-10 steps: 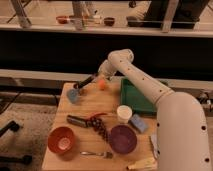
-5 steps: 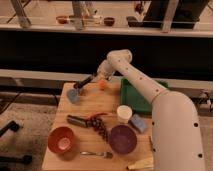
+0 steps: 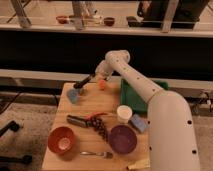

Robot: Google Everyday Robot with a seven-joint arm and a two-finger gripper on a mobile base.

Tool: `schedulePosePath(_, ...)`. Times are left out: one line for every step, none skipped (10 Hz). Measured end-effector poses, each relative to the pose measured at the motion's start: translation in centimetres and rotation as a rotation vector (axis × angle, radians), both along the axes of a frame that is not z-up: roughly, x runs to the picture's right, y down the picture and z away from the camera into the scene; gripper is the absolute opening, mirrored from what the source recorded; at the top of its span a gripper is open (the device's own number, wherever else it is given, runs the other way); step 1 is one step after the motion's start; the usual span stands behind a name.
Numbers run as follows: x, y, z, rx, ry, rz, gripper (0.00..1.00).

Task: Place brush in metal cup

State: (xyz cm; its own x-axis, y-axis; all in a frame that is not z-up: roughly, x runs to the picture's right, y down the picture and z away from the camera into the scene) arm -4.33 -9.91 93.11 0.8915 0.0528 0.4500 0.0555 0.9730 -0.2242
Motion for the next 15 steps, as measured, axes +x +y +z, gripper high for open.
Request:
schedulePosePath(-0.3, 0.0, 0.2, -0.002, -0.006, -0.001, 0.0)
schedulePosePath(-0.5, 0.0, 0.3, -0.003, -0.01, -0.002, 0.0)
schedulePosePath(-0.8, 0.0, 0.4, -0.004, -0.016, -0.004, 0.0)
schedulePosePath(-1.2, 0.0, 0.6, -0.007, -0.022, -0.005, 0.0)
schedulePosePath(-1.4, 0.0, 0.8, -0.009, -0.025, -0.007, 0.0)
schedulePosePath(-1.7, 0.0, 0.9, -0.011, -0.03, -0.008, 0.0)
schedulePosePath(-2.0, 0.1, 1.1, -0.012, -0.033, -0.009, 0.0)
schedulePosePath(-2.2, 0.1, 1.2, -0.014, -0.037, -0.01, 0.0)
schedulePosePath(-2.4, 0.1, 1.3, -0.016, -0.041, -0.011, 0.0)
schedulePosePath(-2.7, 0.2, 1.4, -0.017, -0.045, -0.012, 0.0)
schedulePosePath(-2.9, 0.2, 1.5, -0.018, -0.049, -0.011, 0.0)
schedulePosePath(-3.2, 0.2, 1.7, -0.019, -0.054, -0.011, 0.0)
schedulePosePath(-3.4, 0.2, 1.7, -0.02, -0.057, -0.011, 0.0)
schedulePosePath(-3.6, 0.2, 1.9, -0.02, -0.062, -0.01, 0.0)
schedulePosePath(-3.8, 0.2, 1.9, -0.02, -0.065, -0.01, 0.0)
